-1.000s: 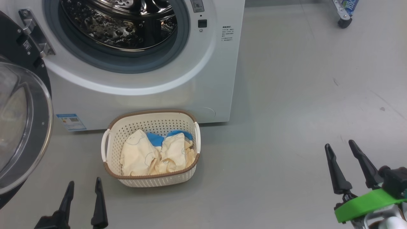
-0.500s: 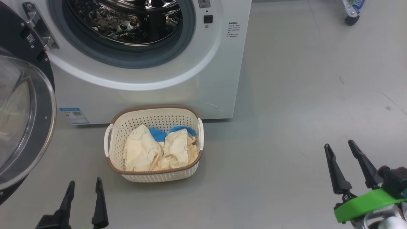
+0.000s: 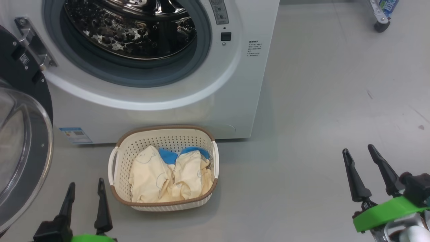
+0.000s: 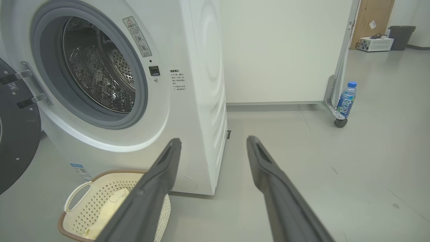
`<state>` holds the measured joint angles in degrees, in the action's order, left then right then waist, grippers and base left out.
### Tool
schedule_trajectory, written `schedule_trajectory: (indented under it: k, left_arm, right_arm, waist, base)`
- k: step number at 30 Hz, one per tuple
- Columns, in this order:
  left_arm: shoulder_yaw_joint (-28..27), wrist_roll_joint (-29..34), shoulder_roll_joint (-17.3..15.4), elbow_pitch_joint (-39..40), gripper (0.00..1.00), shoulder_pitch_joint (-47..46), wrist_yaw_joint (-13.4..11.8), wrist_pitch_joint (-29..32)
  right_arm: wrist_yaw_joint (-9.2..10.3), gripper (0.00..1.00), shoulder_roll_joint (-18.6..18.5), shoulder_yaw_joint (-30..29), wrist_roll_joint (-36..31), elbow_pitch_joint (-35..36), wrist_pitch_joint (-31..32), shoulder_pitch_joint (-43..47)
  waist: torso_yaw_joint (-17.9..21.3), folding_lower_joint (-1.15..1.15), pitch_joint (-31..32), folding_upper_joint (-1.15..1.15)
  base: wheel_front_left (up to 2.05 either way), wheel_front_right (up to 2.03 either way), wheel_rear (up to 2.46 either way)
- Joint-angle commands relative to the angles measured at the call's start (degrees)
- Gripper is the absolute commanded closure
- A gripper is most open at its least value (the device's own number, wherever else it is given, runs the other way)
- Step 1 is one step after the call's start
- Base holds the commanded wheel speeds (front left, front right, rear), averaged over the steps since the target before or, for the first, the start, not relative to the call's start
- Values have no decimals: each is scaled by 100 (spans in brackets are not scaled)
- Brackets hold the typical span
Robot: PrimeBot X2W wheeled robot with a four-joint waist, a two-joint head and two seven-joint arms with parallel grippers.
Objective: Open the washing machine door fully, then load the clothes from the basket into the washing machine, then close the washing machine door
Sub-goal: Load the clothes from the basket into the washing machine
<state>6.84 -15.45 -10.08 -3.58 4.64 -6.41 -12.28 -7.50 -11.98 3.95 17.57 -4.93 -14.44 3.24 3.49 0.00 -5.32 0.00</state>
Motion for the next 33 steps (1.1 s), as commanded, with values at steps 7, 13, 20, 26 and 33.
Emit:
schedule_trajectory:
  k: [7,13,20,26,33]
  left_arm:
    - [-231,-2,-77,140,0,-275,-53,-111]
    - [-206,-12,-91,119,0,-289,-31,-148]
    - [-162,-21,-83,111,0,-291,-33,-163]
    - [-137,-31,-78,129,0,-304,-69,-162]
    - [-130,-72,-56,178,0,-339,-117,-152]
  right_arm:
    - [1,0,-136,72,8,194,-56,-244]
    - [1,0,-121,54,15,177,-56,-275]
    - [1,0,-104,49,14,161,-56,-288]
    - [1,0,-90,35,8,170,-56,-296]
    - [1,0,-71,22,16,204,-56,-306]
  waist:
    - [-15,0,-97,0]
    - [-3,0,-118,0]
    - [24,0,-122,0]
    - [34,0,-164,0]
    - [22,0,-273,0]
  base:
    - [76,-76,0]
    - [5,-5,0]
    - [0,0,0]
    - [0,0,0]
    - [0,0,0]
